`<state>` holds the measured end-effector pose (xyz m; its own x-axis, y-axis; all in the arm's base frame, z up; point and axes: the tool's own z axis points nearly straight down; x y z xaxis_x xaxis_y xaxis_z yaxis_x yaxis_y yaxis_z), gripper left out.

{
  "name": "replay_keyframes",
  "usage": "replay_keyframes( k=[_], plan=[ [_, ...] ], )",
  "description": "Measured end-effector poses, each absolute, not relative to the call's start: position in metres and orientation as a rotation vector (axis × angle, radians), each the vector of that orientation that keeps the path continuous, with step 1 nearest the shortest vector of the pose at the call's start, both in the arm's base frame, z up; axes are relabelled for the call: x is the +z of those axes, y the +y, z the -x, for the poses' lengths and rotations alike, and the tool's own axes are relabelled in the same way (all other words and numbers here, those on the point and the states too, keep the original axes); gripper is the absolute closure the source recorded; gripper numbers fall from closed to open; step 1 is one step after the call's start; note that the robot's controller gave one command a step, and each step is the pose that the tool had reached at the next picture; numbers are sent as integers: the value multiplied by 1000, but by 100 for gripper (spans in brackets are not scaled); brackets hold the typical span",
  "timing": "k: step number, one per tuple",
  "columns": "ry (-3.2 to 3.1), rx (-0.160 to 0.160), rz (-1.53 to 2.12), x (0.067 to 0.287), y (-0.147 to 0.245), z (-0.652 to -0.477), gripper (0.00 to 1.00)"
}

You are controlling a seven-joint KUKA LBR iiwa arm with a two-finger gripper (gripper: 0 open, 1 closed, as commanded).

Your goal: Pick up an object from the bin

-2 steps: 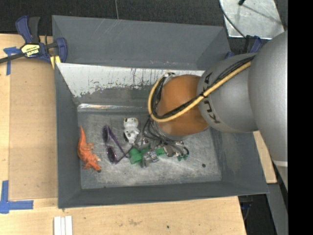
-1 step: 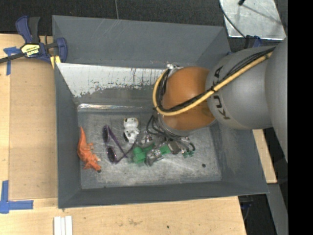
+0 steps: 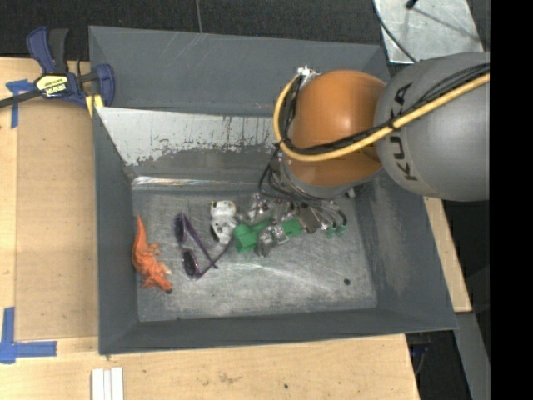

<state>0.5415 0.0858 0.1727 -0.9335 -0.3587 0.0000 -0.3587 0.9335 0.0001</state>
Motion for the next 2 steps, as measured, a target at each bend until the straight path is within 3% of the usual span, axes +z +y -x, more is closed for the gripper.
replay_keyframes(
  k=[1, 2],
  plan=[
    [-3084, 0, -586, 231, 88, -516, 100],
    [-3096, -1, -590, 263, 72, -508, 100]
  ],
)
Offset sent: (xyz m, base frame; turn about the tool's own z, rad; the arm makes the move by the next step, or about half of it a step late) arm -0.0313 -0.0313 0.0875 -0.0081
